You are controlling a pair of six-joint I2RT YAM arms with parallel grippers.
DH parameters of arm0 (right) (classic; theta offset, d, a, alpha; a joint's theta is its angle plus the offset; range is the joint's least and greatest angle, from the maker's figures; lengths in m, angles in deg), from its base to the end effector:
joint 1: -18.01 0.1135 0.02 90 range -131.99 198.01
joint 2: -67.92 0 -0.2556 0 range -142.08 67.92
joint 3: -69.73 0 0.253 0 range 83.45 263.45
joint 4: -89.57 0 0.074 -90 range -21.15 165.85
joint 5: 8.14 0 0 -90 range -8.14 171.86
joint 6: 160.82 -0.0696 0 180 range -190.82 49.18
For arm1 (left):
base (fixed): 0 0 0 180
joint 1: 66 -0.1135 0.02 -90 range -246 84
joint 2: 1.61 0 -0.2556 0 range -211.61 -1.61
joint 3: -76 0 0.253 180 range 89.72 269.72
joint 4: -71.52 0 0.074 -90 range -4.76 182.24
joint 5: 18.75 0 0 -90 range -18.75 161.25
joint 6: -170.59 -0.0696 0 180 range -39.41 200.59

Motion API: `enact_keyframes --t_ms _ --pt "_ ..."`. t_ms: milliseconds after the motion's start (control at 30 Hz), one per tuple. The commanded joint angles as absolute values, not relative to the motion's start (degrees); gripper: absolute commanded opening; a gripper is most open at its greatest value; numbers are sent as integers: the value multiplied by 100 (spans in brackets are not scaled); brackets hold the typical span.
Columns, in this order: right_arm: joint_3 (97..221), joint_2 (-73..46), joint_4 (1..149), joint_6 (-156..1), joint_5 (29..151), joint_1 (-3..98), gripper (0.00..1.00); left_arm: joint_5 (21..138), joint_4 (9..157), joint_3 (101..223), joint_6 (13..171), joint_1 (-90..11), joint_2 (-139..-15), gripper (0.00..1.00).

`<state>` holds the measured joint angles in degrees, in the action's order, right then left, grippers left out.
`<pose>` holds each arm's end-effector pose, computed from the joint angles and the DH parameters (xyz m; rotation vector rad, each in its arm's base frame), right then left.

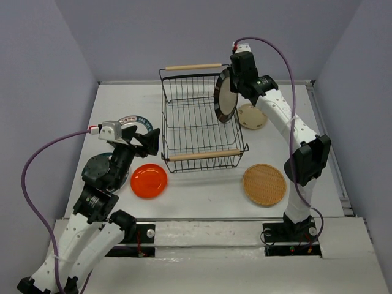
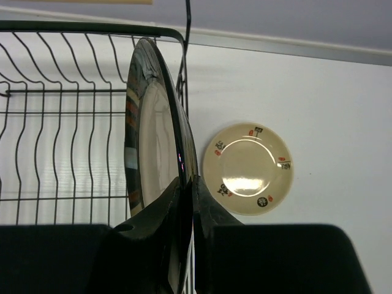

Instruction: Load the plates into the dish rack

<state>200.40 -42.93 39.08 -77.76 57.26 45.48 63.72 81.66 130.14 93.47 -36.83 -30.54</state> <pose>0.4278 0.1897 0.3681 -0.1142 2.0509 -0.0811 0.1470 -0.0716 0.3821 0.0751 1.3274 -0.5388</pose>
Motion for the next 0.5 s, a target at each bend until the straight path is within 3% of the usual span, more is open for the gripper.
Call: enact_keyframes --t_ms 0,467 --pt "20571 -4044 4922 -7399 5164 4570 7 6396 7926 13068 9245 -3673 -3096 99" --pt "20799 -4853 5045 -6783 4679 4790 7 6369 7935 13076 9236 -3673 -3114 99"
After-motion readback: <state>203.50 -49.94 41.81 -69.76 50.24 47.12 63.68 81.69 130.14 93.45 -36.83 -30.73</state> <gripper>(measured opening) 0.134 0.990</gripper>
